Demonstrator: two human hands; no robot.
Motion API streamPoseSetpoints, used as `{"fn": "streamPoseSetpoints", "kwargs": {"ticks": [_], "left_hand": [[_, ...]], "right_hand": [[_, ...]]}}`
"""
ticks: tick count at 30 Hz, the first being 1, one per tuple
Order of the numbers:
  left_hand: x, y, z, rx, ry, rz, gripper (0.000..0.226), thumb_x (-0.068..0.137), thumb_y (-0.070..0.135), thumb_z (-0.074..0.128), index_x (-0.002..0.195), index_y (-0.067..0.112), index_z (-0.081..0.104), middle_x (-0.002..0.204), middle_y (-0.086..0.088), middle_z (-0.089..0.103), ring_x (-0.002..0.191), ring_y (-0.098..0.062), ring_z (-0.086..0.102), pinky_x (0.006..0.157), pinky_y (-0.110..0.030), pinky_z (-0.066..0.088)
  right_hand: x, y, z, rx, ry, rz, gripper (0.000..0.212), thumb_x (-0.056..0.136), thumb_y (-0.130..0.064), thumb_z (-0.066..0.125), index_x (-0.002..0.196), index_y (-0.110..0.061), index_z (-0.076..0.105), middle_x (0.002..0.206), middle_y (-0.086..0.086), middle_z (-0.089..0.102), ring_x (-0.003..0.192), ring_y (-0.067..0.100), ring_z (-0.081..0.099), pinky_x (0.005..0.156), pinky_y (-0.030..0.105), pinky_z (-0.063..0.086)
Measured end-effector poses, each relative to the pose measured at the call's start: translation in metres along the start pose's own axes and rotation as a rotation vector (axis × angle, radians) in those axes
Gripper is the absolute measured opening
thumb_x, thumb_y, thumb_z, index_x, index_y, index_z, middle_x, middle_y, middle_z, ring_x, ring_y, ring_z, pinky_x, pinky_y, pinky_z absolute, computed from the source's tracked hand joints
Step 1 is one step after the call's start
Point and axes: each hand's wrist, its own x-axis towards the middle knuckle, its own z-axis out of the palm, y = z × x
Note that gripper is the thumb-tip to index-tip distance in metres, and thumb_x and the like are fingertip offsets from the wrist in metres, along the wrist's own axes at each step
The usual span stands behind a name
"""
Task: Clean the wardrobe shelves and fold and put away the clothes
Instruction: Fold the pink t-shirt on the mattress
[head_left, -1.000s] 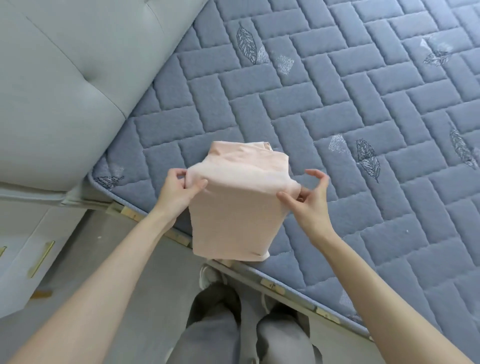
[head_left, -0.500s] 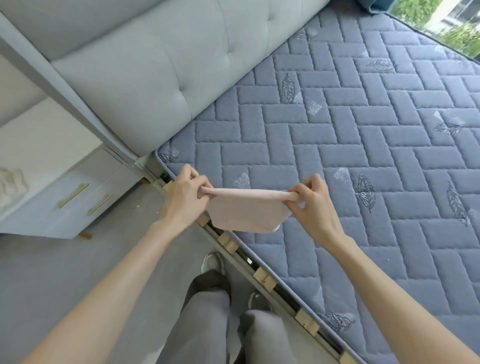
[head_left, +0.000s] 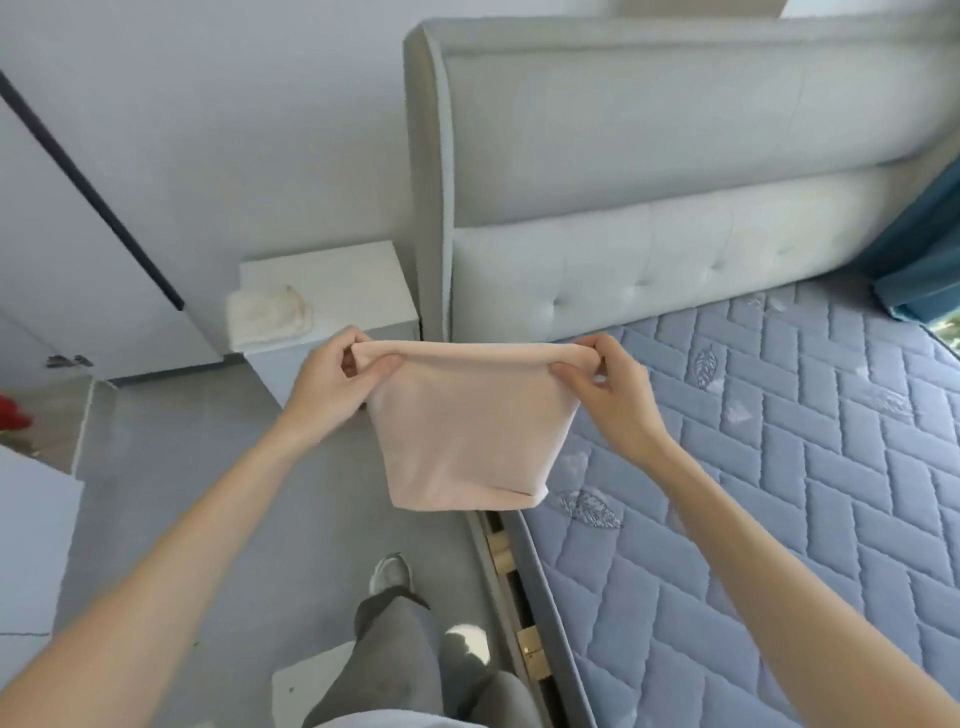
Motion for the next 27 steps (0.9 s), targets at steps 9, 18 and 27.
{"fn": "streamPoseSetpoints", "kwargs": {"ticks": [9, 18, 27], "left_hand": [[0.034, -0.018, -0.177, -0.286, 0.414, -0.103, 0.008, 0.089, 0.015, 0.066, 0.085, 0.014, 0.060, 0.080, 0.006, 0.065, 0.066, 0.008, 0.061, 0.060, -0.008, 0.044], [0.093, -0.064, -0.334, -0.238, 0.729, -0.156, 0.018, 0.089, 0.017, 0.067, 0.093, 0.001, 0.058, 0.082, -0.002, 0.067, 0.059, 0.006, 0.061, 0.051, -0.010, 0.045], [0.135, -0.108, -0.440, -0.219, 0.984, -0.328, 0.022, 0.087, 0.026, 0.070, 0.093, 0.006, 0.064, 0.085, -0.009, 0.072, 0.075, -0.026, 0.062, 0.064, -0.042, 0.047]], "right_hand": [[0.131, -0.147, 0.138, 0.117, -0.191, -0.204, 0.013, 0.089, -0.028, 0.068, 0.089, -0.019, 0.059, 0.077, -0.008, 0.059, 0.067, 0.000, 0.051, 0.061, 0.016, 0.038], [0.259, -0.269, 0.305, 0.193, -0.425, -0.360, 0.008, 0.091, -0.028, 0.066, 0.092, -0.024, 0.058, 0.077, -0.009, 0.055, 0.069, 0.001, 0.050, 0.065, 0.019, 0.042], [0.351, -0.349, 0.452, 0.201, -0.641, -0.486, 0.013, 0.092, -0.029, 0.064, 0.102, -0.021, 0.060, 0.093, -0.007, 0.063, 0.087, 0.010, 0.057, 0.073, 0.016, 0.042]]}}
